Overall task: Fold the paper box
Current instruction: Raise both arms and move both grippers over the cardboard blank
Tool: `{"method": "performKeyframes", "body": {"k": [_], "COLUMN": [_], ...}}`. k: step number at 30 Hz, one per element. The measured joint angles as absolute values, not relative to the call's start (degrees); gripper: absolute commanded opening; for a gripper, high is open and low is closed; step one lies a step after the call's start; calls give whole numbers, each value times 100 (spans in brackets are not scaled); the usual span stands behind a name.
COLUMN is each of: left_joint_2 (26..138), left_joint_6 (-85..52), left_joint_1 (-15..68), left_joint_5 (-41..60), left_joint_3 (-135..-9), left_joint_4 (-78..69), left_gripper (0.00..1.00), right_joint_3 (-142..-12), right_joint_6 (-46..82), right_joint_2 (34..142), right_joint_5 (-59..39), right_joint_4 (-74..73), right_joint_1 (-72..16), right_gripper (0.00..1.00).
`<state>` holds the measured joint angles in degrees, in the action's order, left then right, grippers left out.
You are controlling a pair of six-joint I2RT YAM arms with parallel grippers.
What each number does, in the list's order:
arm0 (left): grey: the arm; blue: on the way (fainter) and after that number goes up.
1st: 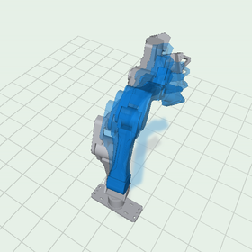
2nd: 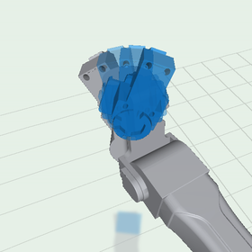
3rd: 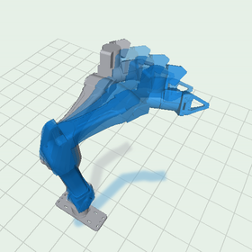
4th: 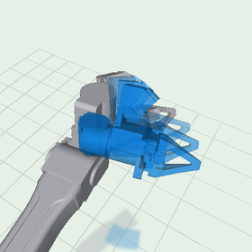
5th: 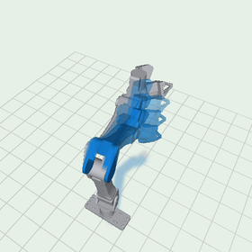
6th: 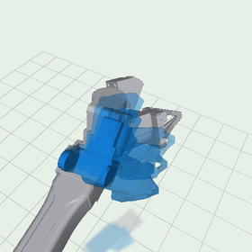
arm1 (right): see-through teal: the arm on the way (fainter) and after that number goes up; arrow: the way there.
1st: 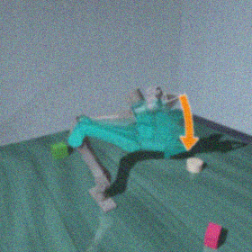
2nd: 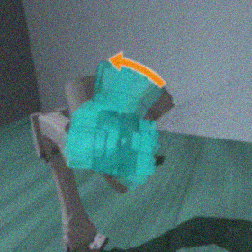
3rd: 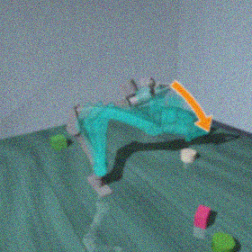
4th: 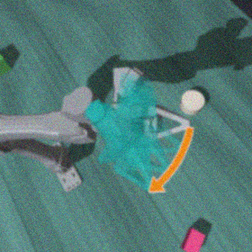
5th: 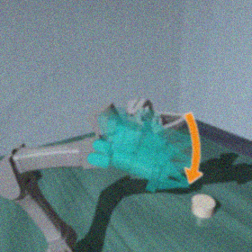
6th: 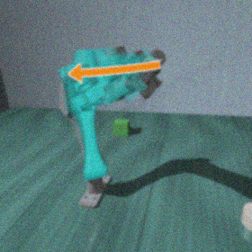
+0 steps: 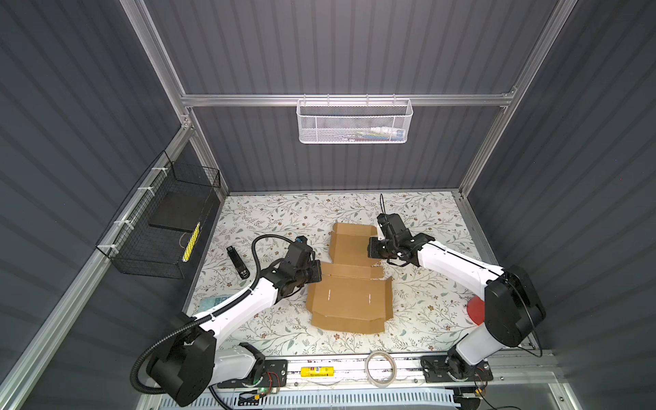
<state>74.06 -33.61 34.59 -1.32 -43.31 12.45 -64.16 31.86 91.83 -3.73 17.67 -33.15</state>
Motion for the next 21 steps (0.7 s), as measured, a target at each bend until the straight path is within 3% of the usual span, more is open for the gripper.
{"method": "performKeyframes", "body": {"k": [21], "left_joint_2": [10901], "left_joint_6": [-2464], "left_joint_1": [3459], "left_joint_5": [565], "left_joint_3": [-7500], "left_joint_4": [917], "left_gripper": [0], "right_joint_3": [-5450], "right_joint_6": [4156], "right_joint_2": [8394], "right_joint_5": [-296], "right_joint_4": [2449], "right_joint_1": [-4228], "right_gripper": [10]}}
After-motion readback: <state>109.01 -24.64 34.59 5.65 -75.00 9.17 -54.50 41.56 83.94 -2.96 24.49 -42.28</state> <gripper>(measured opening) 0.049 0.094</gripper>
